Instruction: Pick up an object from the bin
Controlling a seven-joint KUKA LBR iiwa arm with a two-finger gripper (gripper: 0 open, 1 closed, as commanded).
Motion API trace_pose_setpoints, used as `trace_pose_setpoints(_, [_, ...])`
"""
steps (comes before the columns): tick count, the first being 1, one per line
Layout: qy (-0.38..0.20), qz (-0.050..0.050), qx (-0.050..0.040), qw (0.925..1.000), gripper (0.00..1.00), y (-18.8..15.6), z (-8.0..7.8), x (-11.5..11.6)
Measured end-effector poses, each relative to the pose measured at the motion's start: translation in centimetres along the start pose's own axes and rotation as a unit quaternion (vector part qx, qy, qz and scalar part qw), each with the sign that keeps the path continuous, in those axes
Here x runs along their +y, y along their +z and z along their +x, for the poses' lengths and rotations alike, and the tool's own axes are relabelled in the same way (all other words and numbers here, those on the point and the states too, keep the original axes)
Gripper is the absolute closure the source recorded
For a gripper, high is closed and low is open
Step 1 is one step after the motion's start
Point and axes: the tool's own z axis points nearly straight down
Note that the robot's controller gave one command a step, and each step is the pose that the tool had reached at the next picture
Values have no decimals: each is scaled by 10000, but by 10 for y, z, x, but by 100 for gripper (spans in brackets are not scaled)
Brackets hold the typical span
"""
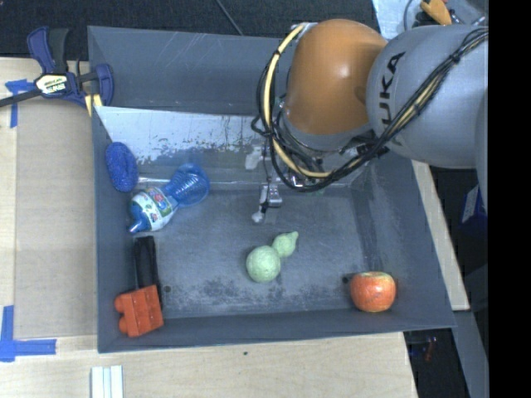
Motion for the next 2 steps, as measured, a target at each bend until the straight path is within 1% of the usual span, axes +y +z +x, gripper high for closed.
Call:
trace_pose_setpoints(1, [11, -2, -39, 10000, 0, -4, -2, 0])
trace_pose_setpoints(2, [-1010, 3, -57, 9949, 0, 74, 26, -37])
